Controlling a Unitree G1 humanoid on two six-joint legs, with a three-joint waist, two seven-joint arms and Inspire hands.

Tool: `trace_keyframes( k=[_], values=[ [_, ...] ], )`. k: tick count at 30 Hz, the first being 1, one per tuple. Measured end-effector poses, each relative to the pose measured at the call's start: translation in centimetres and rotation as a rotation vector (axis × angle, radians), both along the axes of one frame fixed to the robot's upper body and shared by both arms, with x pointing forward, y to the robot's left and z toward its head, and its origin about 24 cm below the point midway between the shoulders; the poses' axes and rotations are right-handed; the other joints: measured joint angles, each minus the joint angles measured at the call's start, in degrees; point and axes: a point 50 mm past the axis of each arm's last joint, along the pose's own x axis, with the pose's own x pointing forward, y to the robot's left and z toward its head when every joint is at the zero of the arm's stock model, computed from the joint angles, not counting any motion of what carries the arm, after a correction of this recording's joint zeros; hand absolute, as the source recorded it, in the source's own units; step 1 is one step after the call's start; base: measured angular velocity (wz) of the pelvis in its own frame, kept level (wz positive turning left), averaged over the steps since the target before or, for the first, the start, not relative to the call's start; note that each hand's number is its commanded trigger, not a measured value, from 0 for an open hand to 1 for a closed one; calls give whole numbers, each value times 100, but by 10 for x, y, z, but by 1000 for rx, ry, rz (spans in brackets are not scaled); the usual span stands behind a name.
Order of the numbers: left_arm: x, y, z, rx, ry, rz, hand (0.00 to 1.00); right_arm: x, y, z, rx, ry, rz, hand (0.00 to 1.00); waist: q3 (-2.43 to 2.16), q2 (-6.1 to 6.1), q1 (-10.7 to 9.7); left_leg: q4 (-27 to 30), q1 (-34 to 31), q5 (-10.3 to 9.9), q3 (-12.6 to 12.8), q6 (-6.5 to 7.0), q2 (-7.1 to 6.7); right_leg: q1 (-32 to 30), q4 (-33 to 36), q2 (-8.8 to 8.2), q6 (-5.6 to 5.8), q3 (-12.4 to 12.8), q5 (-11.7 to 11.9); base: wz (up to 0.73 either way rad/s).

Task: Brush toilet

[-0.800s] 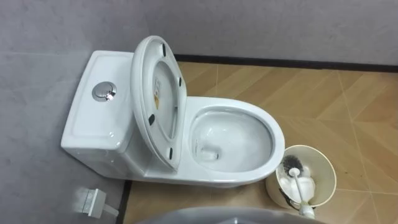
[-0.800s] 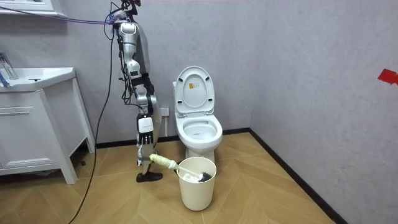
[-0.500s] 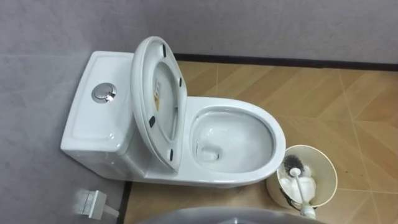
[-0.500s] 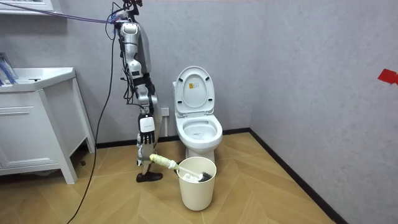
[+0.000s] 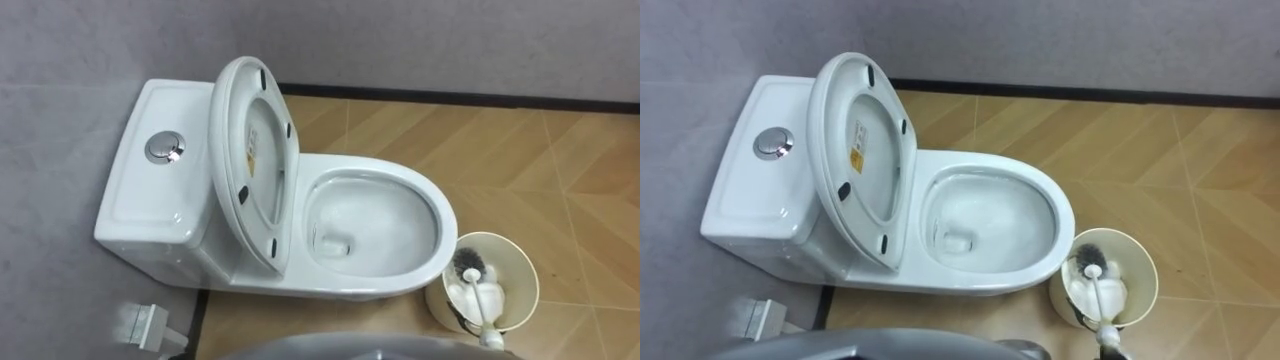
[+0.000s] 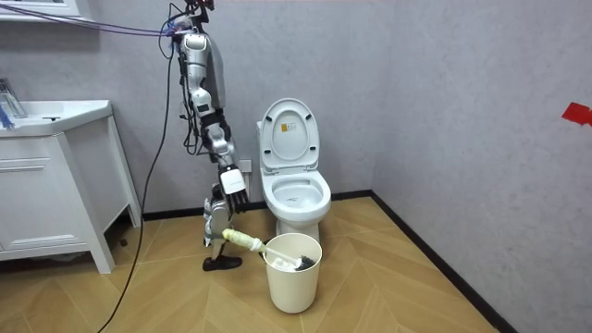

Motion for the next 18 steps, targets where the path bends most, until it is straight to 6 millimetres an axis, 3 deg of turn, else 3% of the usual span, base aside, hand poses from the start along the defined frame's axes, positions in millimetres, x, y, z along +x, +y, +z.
trace_keyframes(
  k=[9, 18],
  values=[
    [12, -2, 1, -23, -75, -19, 0, 48, -2, 18, -59, -327, -53, 0, -13, 9, 10, 6, -73, 0, 61, -1, 11, -70, -46, 8, -14, -1, 11, -2],
    [14, 2, 2, -17, -90, -16, 0, 57, -6, 23, -126, -402, -152, 0, -20, -9, 4, -7, -70, 1, 49, -1, 11, -23, -70, 18, -28, -15, 25, 0]
  ],
)
